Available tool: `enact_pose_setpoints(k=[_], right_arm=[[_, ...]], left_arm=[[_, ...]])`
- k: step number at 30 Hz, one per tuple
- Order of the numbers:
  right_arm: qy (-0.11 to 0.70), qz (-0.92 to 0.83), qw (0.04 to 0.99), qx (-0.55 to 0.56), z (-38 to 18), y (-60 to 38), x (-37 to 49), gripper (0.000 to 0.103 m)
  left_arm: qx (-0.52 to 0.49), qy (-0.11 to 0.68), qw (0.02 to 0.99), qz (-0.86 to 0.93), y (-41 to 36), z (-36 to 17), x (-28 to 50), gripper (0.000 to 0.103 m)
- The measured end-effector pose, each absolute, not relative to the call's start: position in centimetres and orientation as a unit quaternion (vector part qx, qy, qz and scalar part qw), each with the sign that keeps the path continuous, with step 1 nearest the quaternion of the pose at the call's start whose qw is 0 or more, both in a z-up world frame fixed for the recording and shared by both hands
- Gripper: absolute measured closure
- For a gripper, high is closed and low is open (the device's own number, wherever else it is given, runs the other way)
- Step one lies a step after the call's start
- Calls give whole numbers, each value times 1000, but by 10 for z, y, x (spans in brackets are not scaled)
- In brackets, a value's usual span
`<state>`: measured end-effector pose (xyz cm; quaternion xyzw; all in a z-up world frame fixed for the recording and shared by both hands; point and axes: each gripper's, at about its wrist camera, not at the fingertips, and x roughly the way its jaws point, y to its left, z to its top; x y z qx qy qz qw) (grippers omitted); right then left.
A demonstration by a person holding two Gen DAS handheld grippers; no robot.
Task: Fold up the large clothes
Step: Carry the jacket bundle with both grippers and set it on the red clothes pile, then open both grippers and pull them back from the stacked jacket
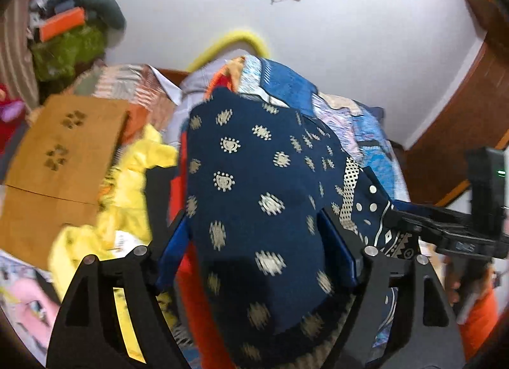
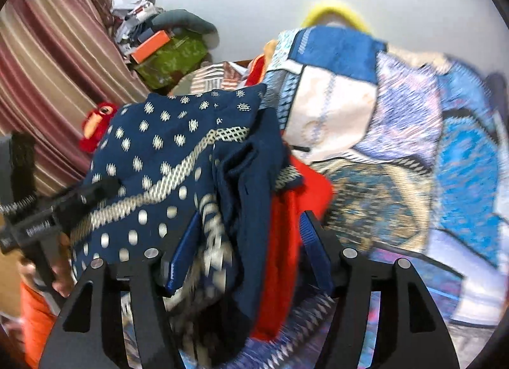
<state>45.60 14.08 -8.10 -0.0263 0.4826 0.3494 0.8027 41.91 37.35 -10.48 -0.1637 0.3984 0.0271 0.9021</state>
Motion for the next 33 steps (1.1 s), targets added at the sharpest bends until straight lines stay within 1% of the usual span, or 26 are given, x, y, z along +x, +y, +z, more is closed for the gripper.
enact_pose_setpoints(k=[5, 9, 13, 19, 23, 26, 29, 33], right_arm=[[449, 340, 826, -35, -49, 122, 427, 43], [406, 356, 841, -41, -17, 113, 396, 43], [338, 368, 865, -43, 22, 99, 352, 43], [245, 396, 885, -5, 72, 62, 278, 43], [182, 404, 897, 14, 96, 33, 227, 43], [143, 402, 904, 13, 101, 20, 195, 43], [118, 393, 912, 13, 99, 13, 170, 43], [106, 380, 919, -4, 91, 15, 151, 43]], left_arm=[[-122, 372, 918, 59, 354, -71, 380, 24], [-79, 334, 936, 77, 324, -29, 332, 24], [-57, 276, 956, 84, 289, 15, 274, 24], [-39, 180, 979, 87, 234, 68, 188, 24], [-38, 127, 987, 90, 207, 82, 138, 24], [-36, 81, 991, 95, 186, 87, 97, 24], [-26, 50, 993, 108, 167, 89, 68, 24], [-19, 30, 992, 119, 151, 84, 43, 23]])
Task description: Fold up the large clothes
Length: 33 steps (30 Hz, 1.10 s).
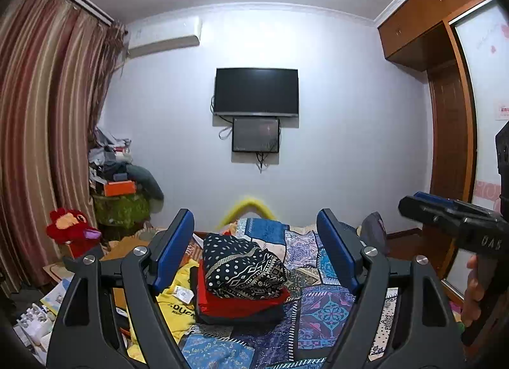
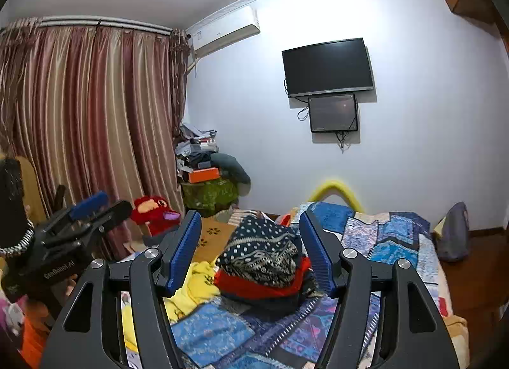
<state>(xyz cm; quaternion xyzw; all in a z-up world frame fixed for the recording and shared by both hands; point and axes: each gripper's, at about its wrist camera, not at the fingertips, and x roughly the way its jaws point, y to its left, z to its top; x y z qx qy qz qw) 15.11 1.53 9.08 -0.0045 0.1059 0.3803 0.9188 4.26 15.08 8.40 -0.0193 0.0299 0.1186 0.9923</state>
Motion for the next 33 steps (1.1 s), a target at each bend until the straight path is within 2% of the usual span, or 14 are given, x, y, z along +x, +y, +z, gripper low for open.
enact_pose_setpoints(k=[2, 3, 4, 6, 10, 33], right_arm=[[103, 375, 921, -6, 87, 17, 147, 37], [102, 372, 923, -5, 85, 18, 145, 30], [99, 365, 926, -3, 84, 19, 144, 24], [90, 350, 932, -5, 84, 21, 142, 17], [88, 329, 940, -18, 83, 27, 144, 12], [114, 311, 943, -30, 69, 24, 140, 11]], left_arm=[[-24, 28, 992, 121, 147, 80, 34, 16], [-26, 28, 992, 123, 145, 77, 31, 10], [-26, 27, 991, 129, 144, 76, 29, 8], [-20, 23, 989, 143, 141, 74, 25, 4], [-19, 22, 989, 148, 139, 71, 22, 0], [-29, 48, 988, 141, 142, 51, 35, 0]])
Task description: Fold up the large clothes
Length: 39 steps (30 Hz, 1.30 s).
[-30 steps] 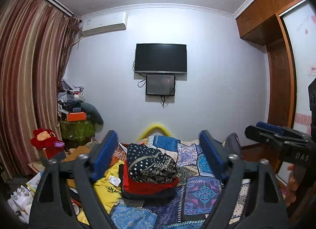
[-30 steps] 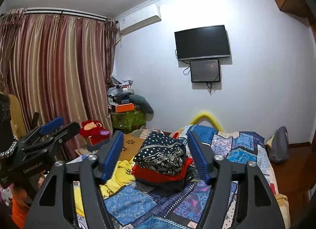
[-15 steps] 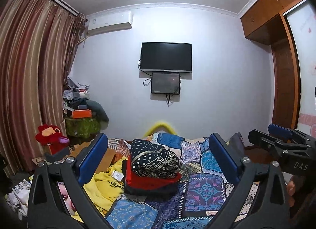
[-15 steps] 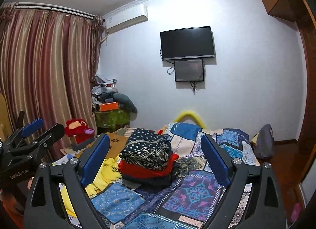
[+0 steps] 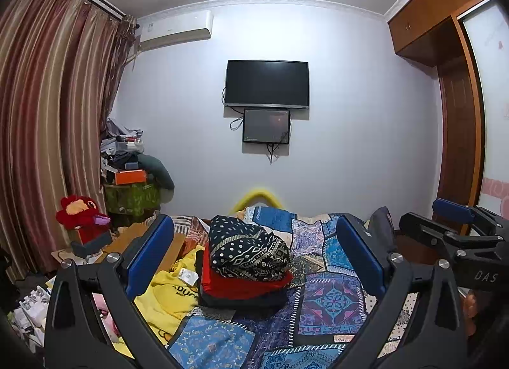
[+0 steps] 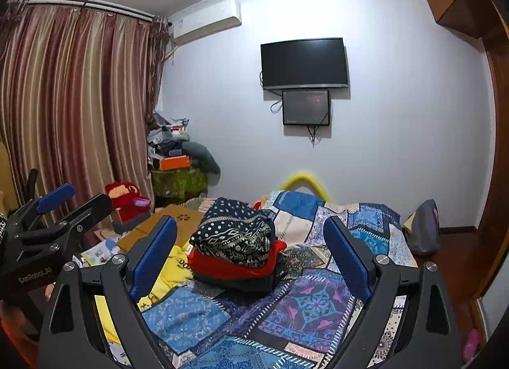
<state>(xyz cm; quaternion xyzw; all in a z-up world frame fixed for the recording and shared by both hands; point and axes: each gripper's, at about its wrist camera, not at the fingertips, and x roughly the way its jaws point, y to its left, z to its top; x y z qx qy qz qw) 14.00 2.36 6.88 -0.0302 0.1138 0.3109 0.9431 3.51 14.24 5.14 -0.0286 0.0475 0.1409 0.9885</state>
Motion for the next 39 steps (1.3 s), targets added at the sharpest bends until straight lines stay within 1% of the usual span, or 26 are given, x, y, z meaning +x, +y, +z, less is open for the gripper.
enact_pose_setpoints(k=[16, 39], right_arm=[[132, 317, 939, -35, 69, 23, 140, 11], [138, 313, 939, -30, 69, 17, 143, 11]], left_arm=[[-35, 60, 987, 145, 147, 43, 39, 0], [-47, 65, 987, 137, 151, 40, 41, 0]])
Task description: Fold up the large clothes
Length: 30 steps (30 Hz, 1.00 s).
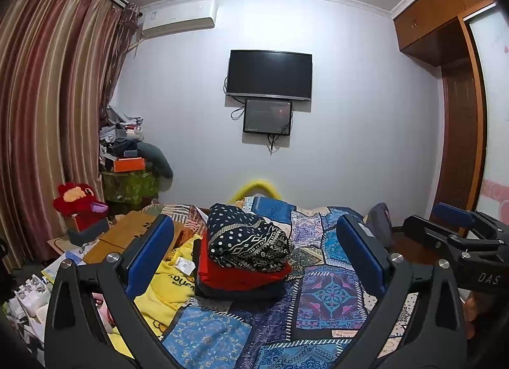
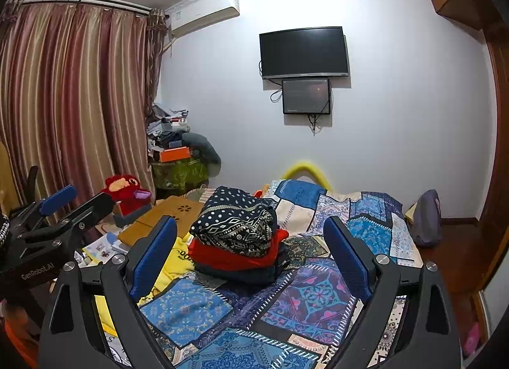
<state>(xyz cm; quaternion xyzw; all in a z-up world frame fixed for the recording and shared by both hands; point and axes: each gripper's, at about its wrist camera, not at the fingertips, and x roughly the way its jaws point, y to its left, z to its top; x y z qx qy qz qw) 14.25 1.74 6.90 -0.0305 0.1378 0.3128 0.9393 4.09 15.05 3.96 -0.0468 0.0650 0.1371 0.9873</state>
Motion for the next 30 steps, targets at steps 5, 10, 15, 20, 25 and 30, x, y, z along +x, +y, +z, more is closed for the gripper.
enact_pose_setpoints(k=[5, 10, 15, 20, 25, 30], right_arm=[[136, 313, 939, -26, 70, 16, 143, 11], [136, 313, 940, -27, 68, 16, 143, 11], [135, 311, 940, -28, 68, 16, 144, 11], [130, 309, 942, -27, 67, 16, 143, 11], [130, 306, 943, -26, 67, 16, 145, 11], [130, 302, 944, -24, 65, 16, 146, 11]], left_arm=[[-47, 65, 987, 137, 150, 40, 41, 0], [-50, 67, 988, 133, 149, 40, 41, 0], [-48, 68, 987, 136, 148, 39, 41, 0], [-49, 72, 988, 131, 148, 38, 42, 0], [-49, 72, 987, 132, 148, 38, 42, 0], [-45, 73, 987, 134, 148, 36, 42, 0]])
